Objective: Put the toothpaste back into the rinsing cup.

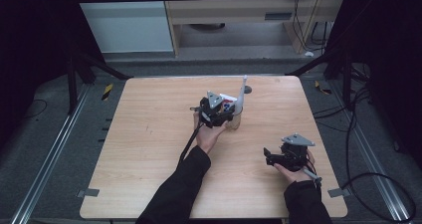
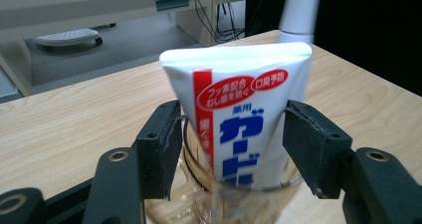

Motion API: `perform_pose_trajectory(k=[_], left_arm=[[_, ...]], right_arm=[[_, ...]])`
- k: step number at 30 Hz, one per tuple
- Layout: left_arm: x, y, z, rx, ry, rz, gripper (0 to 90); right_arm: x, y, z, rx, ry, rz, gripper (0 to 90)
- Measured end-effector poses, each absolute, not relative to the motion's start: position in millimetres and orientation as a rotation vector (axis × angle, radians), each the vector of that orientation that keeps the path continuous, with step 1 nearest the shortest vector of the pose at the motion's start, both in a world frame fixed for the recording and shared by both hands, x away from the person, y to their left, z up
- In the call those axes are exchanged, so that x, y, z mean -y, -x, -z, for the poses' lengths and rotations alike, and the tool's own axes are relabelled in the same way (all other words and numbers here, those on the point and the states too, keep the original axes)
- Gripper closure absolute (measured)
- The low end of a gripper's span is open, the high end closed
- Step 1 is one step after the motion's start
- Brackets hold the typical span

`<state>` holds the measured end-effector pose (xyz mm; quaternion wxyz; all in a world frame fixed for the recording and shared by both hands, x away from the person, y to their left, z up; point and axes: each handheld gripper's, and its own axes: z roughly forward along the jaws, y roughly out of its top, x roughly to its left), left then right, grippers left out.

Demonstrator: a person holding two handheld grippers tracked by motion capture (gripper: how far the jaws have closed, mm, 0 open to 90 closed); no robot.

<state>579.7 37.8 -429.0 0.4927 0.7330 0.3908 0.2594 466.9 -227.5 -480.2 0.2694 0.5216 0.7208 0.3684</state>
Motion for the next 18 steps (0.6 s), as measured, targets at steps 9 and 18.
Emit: perform_pose_trajectory(k=[9,18], left_arm=[[-69,-553,420,-0.924,-1.811,-0.640,39.0],[-128,-533,427,-0.979,-1.888,-0.651,35.2]], right_arm=[[228,-466,480,-1.942,-1.401,-0.990,7.5],[231,-465,479,-1.924,-1.408,-0.983,7.5]])
